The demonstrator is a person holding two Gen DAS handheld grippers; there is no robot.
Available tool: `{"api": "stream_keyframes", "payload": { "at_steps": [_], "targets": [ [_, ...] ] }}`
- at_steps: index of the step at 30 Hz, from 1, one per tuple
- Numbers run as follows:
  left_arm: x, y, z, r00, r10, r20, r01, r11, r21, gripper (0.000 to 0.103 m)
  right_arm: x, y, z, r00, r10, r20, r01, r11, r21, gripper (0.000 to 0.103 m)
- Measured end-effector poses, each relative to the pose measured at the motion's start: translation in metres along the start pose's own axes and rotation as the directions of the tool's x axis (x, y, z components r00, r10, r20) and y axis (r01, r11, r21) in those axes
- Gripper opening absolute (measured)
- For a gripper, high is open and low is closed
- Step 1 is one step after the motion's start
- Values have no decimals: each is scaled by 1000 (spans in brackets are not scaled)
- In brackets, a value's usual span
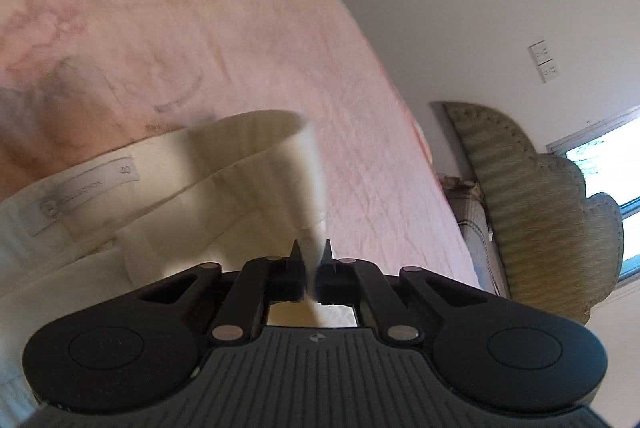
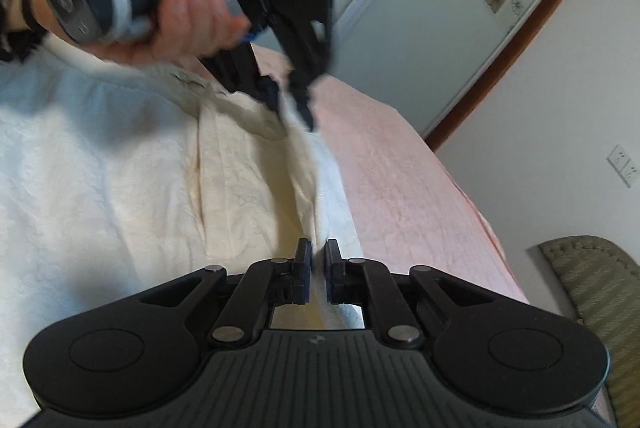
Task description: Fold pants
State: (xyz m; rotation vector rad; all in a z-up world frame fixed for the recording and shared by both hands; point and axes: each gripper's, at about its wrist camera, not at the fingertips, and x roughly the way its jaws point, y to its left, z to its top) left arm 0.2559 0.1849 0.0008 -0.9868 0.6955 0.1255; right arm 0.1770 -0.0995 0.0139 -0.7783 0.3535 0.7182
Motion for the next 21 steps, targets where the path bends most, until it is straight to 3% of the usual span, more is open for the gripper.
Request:
{"api": "stream_keyframes", "payload": {
  "at_steps": [4, 6, 7, 9, 10, 11, 15, 21],
  "targets": [
    [-22, -4, -13, 999, -34, 37, 32, 997, 67, 3, 4, 3, -9, 995, -101, -13, 100, 994, -45, 23],
    [-32, -5, -18, 998, -46, 46, 41, 995, 93, 3, 5, -1, -17, 991, -127, -41, 125, 991, -49, 42],
    [-37, -5, -20, 997, -51, 50, 46, 993, 108, 4, 4, -3, -22, 988, -143, -60, 141, 989, -45, 44],
    [-49, -4, -26, 996, -63, 55, 54, 988, 144, 4, 3, -10, -30, 983, -157, -96, 155, 988, -29, 39],
    [-56, -2, -30, 996, -71, 56, 61, 985, 164, 4, 2, -15, -34, 978, -165, -126, 166, 986, -2, 30],
    [-61, 0, -32, 996, -78, 52, 67, 981, 182, 5, 0, -19, -37, 974, -174, -146, 179, 984, 19, 11],
    [-89, 12, -48, 996, -77, 41, 62, 957, 284, 5, -32, -8, -33, 976, -164, -144, 170, 985, 31, 8],
    [-140, 57, -66, 993, -120, 13, 108, 928, 356, 5, -106, 56, -17, 992, -89, -93, 89, 996, -10, 7]
  ]
}}
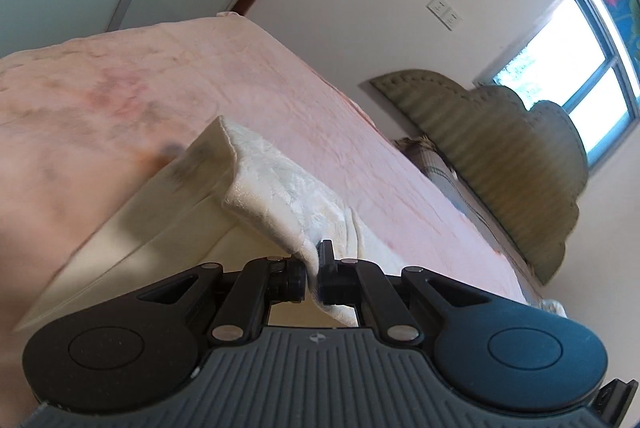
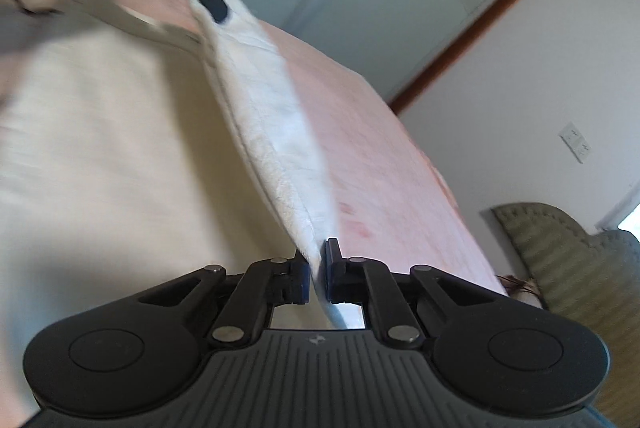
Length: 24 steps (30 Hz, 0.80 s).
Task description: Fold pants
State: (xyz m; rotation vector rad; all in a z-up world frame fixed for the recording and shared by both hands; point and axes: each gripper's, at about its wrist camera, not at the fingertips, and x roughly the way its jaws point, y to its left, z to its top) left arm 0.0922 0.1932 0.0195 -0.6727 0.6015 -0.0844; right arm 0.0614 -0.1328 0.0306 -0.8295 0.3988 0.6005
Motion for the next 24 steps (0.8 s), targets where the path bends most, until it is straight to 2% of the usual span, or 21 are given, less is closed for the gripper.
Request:
{"api": "stream_keyframes", "payload": {
  "at_steps": [4, 7, 10, 15, 18, 24],
  "targets": [
    [-27, 17, -20, 999, 45, -6, -45, 998, 54, 5, -40, 42, 3, 997, 80, 19, -80, 997, 9, 7],
    [-33, 25, -31, 995, 90, -34, -87, 993, 78, 5, -51, 65, 3, 993, 119, 17, -119, 993, 14, 7],
    [-41, 31, -40, 991, 124, -43, -120, 990, 73, 5, -57, 77, 1, 988, 155, 24, -156, 985, 71, 7],
    [-52, 31, -50, 983, 182, 7, -181, 977, 110, 8, -66, 87, -5, 986, 160, 42, -164, 980, 117, 7],
    [-46, 26, -59, 969, 243, 32, -245, 954, 172, 9, -59, 85, -5, 984, 170, 49, -175, 975, 139, 7],
    [-51, 18, -73, 945, 301, 126, -322, 925, 202, 10, -51, 89, -11, 984, 158, 76, -172, 953, 248, 8]
  ]
}}
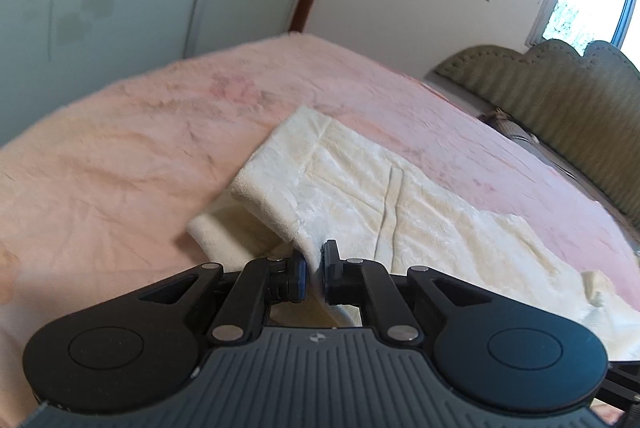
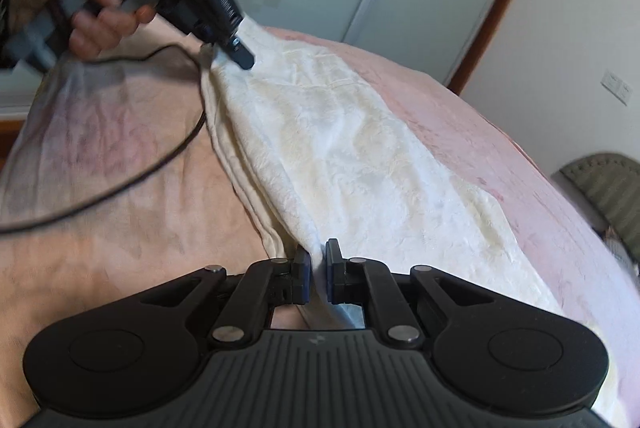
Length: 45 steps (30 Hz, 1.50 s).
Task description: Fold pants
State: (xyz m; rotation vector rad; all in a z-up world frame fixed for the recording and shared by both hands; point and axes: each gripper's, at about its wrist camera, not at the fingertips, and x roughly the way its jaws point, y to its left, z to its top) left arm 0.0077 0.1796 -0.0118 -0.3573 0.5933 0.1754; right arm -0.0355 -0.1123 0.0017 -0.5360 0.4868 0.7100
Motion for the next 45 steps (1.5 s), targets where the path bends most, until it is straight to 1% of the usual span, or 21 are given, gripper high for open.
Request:
{"api": "stream_keyframes", "payload": {
  "at_steps": [4, 7, 8, 10, 12, 15, 17, 18, 19, 20, 22, 23, 25, 27, 29, 31, 33, 34, 36, 42, 45],
  "targets": [
    [4, -8, -5, 998, 62, 3, -62, 997, 50, 11, -3, 9, -7, 1000, 0, 17, -1, 999, 34, 8],
    [-3, -18, -3, 995, 98, 18, -99, 989, 109, 29, -4, 4, -6, 1000, 8, 14, -9, 998, 63, 9],
    [-7, -18, -2, 994, 108, 15, -109, 988, 109, 35, -7, 2, -5, 1000, 8, 13, -8, 997, 71, 10],
    [-15, -13, 3, 993, 118, 6, -118, 990, 72, 36, -20, -1, -3, 1000, 15, 8, -16, 998, 60, 15],
    [-26, -8, 7, 982, 182, 46, -183, 983, 31, 40, -41, -8, -6, 999, 33, 23, -34, 997, 72, 19],
    [-44, -14, 15, 953, 268, 138, -274, 962, 22, 41, -78, -34, -21, 998, 7, 69, -21, 979, 204, 26],
    [-49, -27, 19, 957, 235, 169, -246, 968, 46, 45, -100, -61, -41, 995, -72, 70, 44, 940, 338, 34],
    [-49, -38, 20, 965, 198, 170, -212, 975, 67, 48, -109, -75, -53, 990, -122, 64, 86, 909, 407, 44],
    [-47, -52, 21, 977, 140, 159, -157, 983, 96, 53, -119, -91, -68, 981, -190, 44, 144, 858, 494, 51],
    [-44, -67, 21, 987, 80, 142, -98, 987, 127, 57, -128, -107, -83, 966, -259, 10, 206, 790, 577, 66],
    [-32, -104, 14, 994, -36, 101, 15, 979, 205, 60, -150, -139, -118, 919, -390, -62, 298, 582, 756, 71],
    [-24, -125, 8, 994, -87, 67, 68, 965, 254, 61, -161, -153, -136, 900, -430, -77, 295, 469, 833, 71],
    [-8, -169, -9, 983, -184, -18, 178, 919, 353, 62, -183, -176, -175, 871, -487, -68, 208, 238, 949, 72],
    [7, -214, -33, 963, -257, -84, 267, 851, 453, 63, -197, -194, -210, 845, -529, -80, 117, 38, 992, 73],
    [17, -252, -60, 953, -281, -112, 294, 770, 566, 65, -203, -208, -235, 838, -537, -94, 63, -76, 995, 73],
    [25, -280, -89, 959, -264, -106, 263, 677, 687, 65, -201, -221, -252, 853, -516, -76, 9, -131, 991, 73],
    [30, -295, -116, 972, -224, -76, 200, 604, 771, 65, -197, -232, -260, 869, -489, -67, -25, -180, 983, 73],
    [32, -297, -125, 975, -214, -62, 178, 582, 793, 65, -194, -236, -260, 876, -479, -61, -35, -188, 982, 73],
    [35, -290, -132, 974, -227, -26, 154, 570, 807, 65, -191, -248, -253, 884, -464, -60, -14, -154, 988, 74],
    [41, -287, -127, 970, -237, -45, 185, 610, 770, 70, -152, -313, -223, 911, -400, -102, 100, -25, 995, 79],
    [41, -284, -125, 971, -234, -43, 184, 624, 759, 74, -104, -355, -207, 947, -305, -99, 135, 99, 986, 81]
  ]
}}
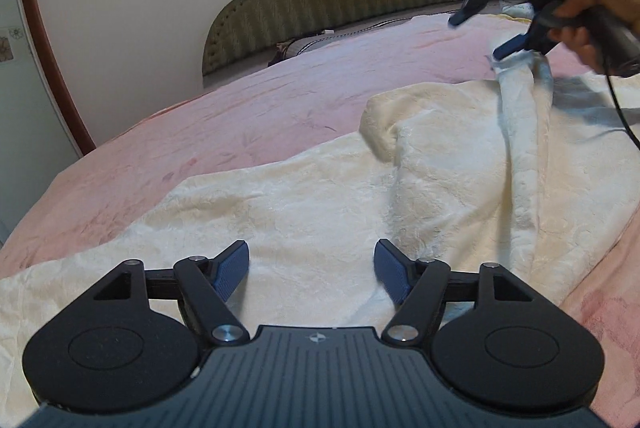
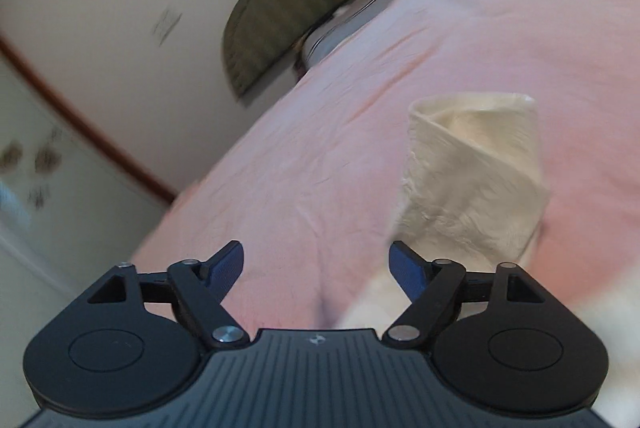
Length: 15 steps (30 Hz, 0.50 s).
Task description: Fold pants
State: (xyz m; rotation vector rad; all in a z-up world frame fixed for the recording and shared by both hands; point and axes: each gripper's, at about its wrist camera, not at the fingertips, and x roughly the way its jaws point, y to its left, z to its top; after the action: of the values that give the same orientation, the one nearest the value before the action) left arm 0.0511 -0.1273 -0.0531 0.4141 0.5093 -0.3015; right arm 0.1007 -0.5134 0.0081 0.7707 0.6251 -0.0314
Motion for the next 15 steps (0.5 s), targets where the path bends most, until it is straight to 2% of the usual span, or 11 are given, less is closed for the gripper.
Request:
{"api": "stream_keyframes", "payload": {
  "at_steps": [2, 3, 5, 6, 7, 9, 11, 13, 15],
  "targets": [
    [0, 2, 0, 1000, -2, -4, 2, 1000, -17, 78, 26, 9, 7, 994, -108, -36, 105, 993, -59, 81],
    [0, 5, 0, 1000, -5, -8, 5, 1000, -29, 79, 27, 14, 10, 991, -135, -19, 133, 989, -72, 81],
    [2, 10, 0, 1000, -13, -18, 12, 998, -59, 83, 5, 19, 10, 994, -64, 89, 72, 993, -89, 81],
    [4, 13, 0, 1000, -17, -24, 15, 997, -75, 84, -10, 19, 9, 989, -32, 146, 46, 995, -91, 81],
    [8, 16, 2, 999, -24, -30, 21, 995, -93, 86, -28, 15, 8, 981, -19, 195, 35, 996, -78, 81],
    [10, 20, 1, 998, -42, -38, 37, 991, -125, 88, -54, 3, 3, 971, -46, 235, 50, 999, -13, 82],
    [11, 24, 1, 998, -53, -44, 46, 988, -148, 89, -71, -19, -4, 977, -26, 209, 7, 996, 88, 83],
    [11, 25, 1, 997, -57, -47, 49, 986, -159, 90, -71, -41, -14, 990, 64, 129, -90, 976, 201, 83],
    [11, 24, 1, 997, -55, -47, 47, 986, -158, 90, -65, -53, -28, 987, 138, 84, -156, 949, 272, 83]
  ]
}}
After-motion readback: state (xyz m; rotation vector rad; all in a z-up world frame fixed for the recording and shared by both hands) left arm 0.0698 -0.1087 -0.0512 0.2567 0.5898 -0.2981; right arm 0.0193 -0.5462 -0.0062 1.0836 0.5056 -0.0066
